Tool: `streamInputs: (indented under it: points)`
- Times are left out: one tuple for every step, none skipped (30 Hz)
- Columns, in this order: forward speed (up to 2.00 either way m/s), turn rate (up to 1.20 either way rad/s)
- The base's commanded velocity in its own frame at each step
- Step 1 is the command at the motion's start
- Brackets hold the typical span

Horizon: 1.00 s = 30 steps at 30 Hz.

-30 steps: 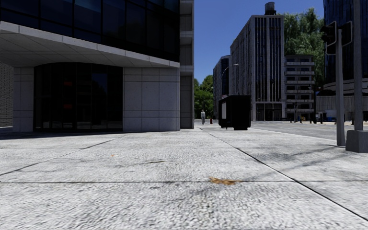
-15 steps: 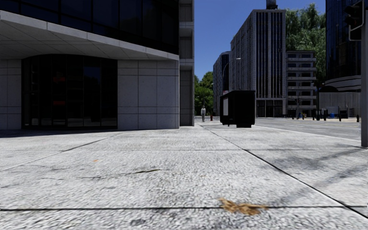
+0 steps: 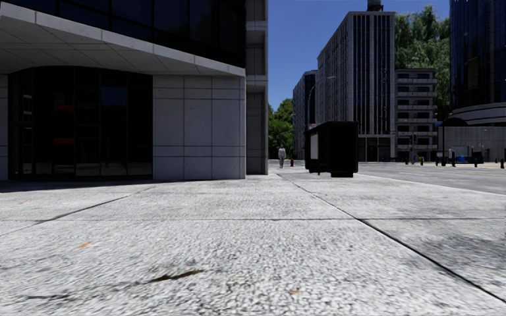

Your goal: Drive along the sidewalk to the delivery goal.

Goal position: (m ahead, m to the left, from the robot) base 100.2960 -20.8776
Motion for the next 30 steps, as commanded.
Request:
streamInputs:
  points:
    - [2.00,0.00]
    - [2.00,0.00]
    - [2.00,0.00]
    - [2.00,0.00]
    - [2.00,0.00]
    - [2.00,0.00]
    - [2.00,0.00]
    - [2.00,0.00]
    - [2.00,0.00]
    - [2.00,0.00]
    - [2.00,0.00]
    - [2.00,0.00]
    - [2.00,0.00]
    - [2.00,0.00]
    - [2.00,0.00]
    - [2.00,0.00]
    - [2.00,0.00]
    - [2.00,0.00]
    - [2.00,0.00]
    - [2.00,0.00]
    - [2.00,0.00]
    - [2.00,0.00]
    - [2.00,0.00]
    - [2.00,0.00]
    - [2.00,0.00]
    - [2.00,0.00]
    - [2.00,0.00]
    - [2.00,0.00]
    - [2.00,0.00]
    - [2.00,0.00]
